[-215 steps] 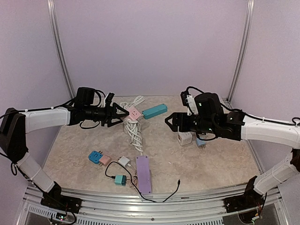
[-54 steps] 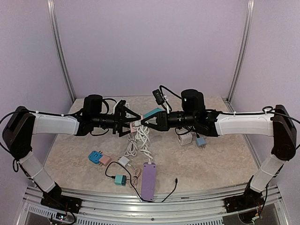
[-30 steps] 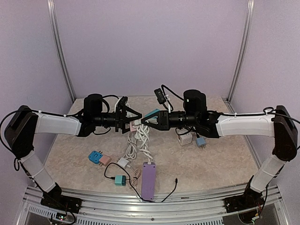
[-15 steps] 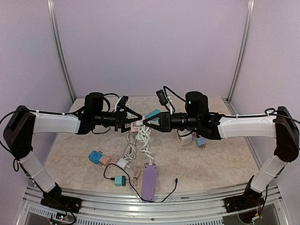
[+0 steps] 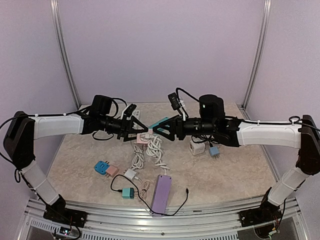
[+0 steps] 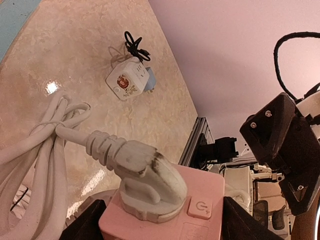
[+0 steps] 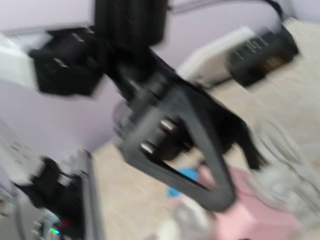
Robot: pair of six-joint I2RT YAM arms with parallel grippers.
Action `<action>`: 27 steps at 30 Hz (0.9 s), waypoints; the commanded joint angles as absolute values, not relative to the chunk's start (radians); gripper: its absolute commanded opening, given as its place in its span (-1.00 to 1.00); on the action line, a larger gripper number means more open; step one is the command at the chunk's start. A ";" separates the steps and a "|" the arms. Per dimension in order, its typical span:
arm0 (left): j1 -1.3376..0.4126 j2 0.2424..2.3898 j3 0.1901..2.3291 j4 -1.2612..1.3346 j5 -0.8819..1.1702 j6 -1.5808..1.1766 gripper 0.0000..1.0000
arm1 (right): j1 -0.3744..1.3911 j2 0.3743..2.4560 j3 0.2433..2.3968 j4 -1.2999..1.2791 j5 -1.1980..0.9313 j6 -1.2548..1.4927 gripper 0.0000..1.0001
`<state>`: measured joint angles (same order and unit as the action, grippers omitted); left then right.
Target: Pull the plug off the socket
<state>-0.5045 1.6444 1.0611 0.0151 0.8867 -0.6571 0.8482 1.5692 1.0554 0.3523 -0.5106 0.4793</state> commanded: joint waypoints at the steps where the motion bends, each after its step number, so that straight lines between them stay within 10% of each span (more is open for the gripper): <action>1: -0.493 1.662 1.142 -0.142 0.962 -0.520 0.20 | 0.861 1.574 1.139 0.093 -0.385 0.306 0.31; 27: -0.476 1.709 1.122 -0.179 0.971 -0.453 0.15 | 0.995 1.749 1.416 -0.379 -0.131 0.025 0.19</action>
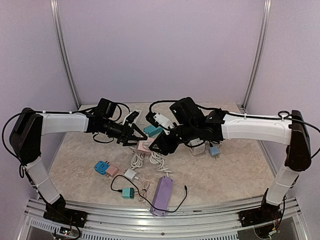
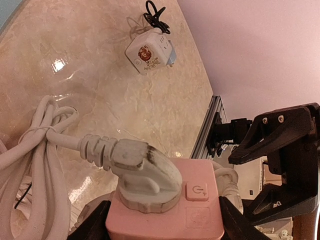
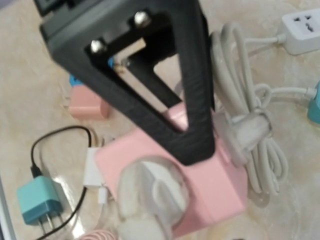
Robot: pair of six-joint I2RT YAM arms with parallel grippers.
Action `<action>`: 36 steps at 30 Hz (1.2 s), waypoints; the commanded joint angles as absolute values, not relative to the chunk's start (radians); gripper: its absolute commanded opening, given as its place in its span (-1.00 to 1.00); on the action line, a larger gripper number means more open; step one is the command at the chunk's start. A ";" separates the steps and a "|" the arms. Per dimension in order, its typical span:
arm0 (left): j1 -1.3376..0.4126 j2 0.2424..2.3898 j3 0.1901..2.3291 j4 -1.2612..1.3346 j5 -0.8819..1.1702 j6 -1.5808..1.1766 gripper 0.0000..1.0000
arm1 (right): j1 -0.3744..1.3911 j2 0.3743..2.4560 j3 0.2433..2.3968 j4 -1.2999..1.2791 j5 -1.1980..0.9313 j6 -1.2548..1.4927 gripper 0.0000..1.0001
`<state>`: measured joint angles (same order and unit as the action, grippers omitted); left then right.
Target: Pull the plug off the socket
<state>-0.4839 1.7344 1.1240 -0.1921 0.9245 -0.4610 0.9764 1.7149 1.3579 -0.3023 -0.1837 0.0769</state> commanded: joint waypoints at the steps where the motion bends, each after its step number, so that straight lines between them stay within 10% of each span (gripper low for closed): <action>1: -0.475 1.709 1.122 -0.181 0.972 -0.453 0.15 | 0.995 1.758 1.423 -0.386 -0.127 0.015 0.16; 16: -0.477 1.710 1.132 -0.191 0.982 -0.440 0.15 | 1.055 1.834 1.500 -0.470 -0.007 -0.128 -0.38; 21: -0.480 1.721 1.141 -0.211 0.985 -0.433 0.21 | 1.078 1.845 1.510 -0.457 0.055 -0.144 -1.00; 29: -0.481 1.740 1.156 -0.243 0.987 -0.426 0.73 | 1.081 1.757 1.425 -0.350 0.080 -0.140 -1.00; 36: -0.492 1.760 1.164 -0.258 0.995 -0.416 0.79 | 1.081 1.728 1.404 -0.316 0.048 -0.143 -1.00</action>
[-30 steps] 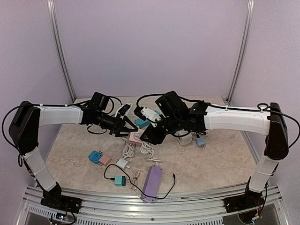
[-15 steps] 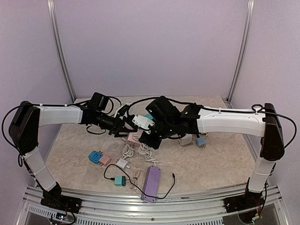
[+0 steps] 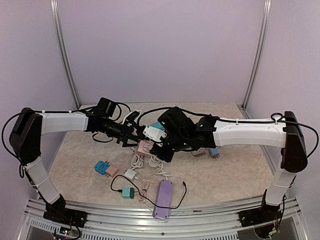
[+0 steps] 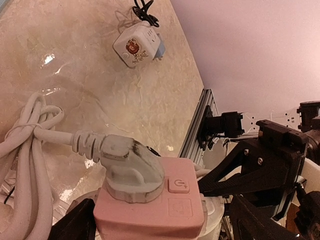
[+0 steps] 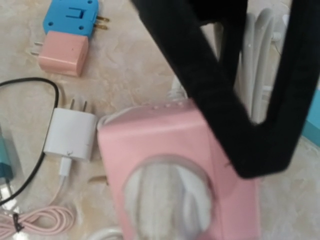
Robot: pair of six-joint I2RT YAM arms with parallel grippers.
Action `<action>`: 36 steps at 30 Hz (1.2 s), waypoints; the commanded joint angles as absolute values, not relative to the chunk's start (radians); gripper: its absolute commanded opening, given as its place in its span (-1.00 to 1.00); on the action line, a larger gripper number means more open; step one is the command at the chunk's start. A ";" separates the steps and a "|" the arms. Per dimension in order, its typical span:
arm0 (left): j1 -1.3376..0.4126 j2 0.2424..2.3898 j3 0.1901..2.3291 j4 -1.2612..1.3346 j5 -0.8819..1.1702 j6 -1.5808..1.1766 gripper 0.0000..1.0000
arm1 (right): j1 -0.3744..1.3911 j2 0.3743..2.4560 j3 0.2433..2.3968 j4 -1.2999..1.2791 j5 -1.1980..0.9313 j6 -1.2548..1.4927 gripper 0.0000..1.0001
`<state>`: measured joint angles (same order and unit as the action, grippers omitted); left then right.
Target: Pull the plug off the socket
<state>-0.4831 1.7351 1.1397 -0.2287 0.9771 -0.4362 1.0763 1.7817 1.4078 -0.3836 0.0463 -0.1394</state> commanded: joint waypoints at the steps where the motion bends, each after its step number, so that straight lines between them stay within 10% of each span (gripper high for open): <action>1: -0.495 1.762 1.169 -0.268 0.992 -0.410 0.78 | 1.081 1.729 1.403 -0.316 0.053 -0.144 -1.00; 15: -0.515 1.766 1.187 -0.305 0.971 -0.368 0.13 | 1.081 1.726 1.397 -0.310 0.053 -0.137 -1.00; 36: -0.537 1.724 1.189 -0.309 0.954 -0.317 -0.10 | 1.021 1.703 1.358 -0.239 -0.152 -0.071 -1.00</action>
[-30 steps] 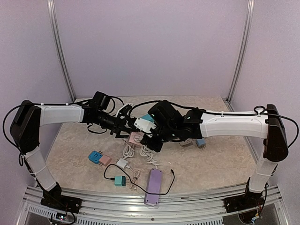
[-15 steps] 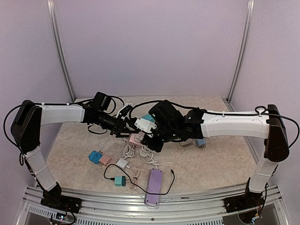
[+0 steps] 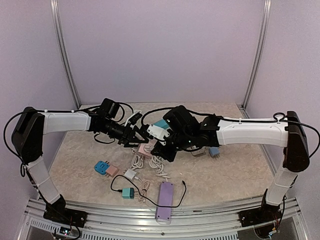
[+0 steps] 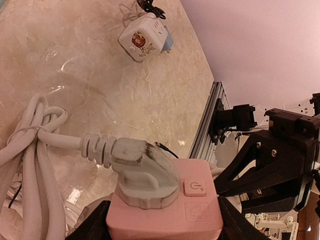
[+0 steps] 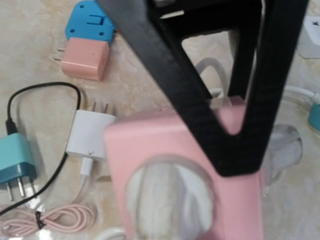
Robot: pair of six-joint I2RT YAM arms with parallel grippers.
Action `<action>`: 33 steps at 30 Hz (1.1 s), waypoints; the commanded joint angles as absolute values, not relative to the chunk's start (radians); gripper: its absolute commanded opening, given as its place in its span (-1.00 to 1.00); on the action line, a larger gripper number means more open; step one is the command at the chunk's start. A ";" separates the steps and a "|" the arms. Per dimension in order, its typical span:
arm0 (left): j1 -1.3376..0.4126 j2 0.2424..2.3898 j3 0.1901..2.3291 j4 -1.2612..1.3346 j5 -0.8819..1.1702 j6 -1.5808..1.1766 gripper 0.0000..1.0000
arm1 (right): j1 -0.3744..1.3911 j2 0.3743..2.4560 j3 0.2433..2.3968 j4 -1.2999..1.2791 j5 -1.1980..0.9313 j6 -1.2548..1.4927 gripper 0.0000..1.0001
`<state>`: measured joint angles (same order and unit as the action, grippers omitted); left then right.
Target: Pull the plug off the socket
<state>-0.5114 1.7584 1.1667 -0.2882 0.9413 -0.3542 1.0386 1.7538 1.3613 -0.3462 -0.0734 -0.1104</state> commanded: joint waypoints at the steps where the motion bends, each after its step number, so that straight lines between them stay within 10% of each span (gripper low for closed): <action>1: -0.537 1.722 1.189 -0.311 0.951 -0.315 -0.10 | 1.020 1.704 1.357 -0.239 -0.151 -0.069 -1.00; 33: -0.466 1.759 1.182 -0.317 0.914 -0.371 -0.17 | 1.196 1.768 1.445 -0.343 0.303 -0.157 -1.00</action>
<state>-0.4931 1.7535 1.1713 -0.3153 0.9470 -0.3504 1.1706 1.7767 1.3960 -0.3679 0.2584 -0.1341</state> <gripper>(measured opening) 0.628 0.178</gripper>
